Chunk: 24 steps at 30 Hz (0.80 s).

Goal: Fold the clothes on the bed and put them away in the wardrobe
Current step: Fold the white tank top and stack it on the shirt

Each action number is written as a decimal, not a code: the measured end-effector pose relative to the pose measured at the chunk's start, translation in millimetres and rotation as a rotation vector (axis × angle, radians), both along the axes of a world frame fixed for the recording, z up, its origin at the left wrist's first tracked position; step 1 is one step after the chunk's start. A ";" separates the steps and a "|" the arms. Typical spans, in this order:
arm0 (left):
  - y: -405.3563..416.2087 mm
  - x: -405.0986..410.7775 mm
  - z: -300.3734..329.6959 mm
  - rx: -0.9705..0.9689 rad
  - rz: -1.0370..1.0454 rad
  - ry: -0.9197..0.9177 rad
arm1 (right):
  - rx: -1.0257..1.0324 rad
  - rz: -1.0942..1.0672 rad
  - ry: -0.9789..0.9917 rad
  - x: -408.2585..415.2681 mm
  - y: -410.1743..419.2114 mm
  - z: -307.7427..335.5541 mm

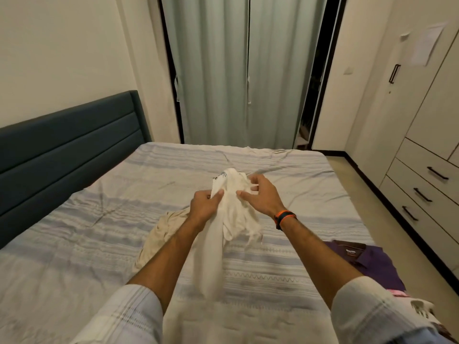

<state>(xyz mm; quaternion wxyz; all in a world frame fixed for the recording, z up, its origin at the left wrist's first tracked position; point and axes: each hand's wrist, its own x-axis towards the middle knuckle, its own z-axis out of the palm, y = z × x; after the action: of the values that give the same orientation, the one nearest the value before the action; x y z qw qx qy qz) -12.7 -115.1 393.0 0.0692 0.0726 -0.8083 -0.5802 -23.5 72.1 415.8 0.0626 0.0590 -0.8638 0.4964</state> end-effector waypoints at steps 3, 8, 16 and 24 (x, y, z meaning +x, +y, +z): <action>18.7 -19.7 7.6 0.109 0.027 0.045 | 0.029 0.029 -0.018 12.8 11.3 -1.4; 57.3 -35.2 36.2 0.260 0.031 0.094 | 0.070 0.092 -0.086 16.1 26.3 -9.8; 104.7 -44.1 48.8 0.366 0.045 0.139 | 0.216 0.131 0.039 -30.0 69.1 -2.1; 115.1 -25.6 12.1 -0.005 -0.110 -0.185 | -0.232 -0.010 -0.044 -69.5 78.2 15.3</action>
<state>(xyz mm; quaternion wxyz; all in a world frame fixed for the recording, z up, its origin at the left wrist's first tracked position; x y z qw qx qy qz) -38.3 0.1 405.1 -0.0375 0.0813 -0.8155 -0.5718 -93.0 150.3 431.1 0.0525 0.0363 -0.8019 0.5941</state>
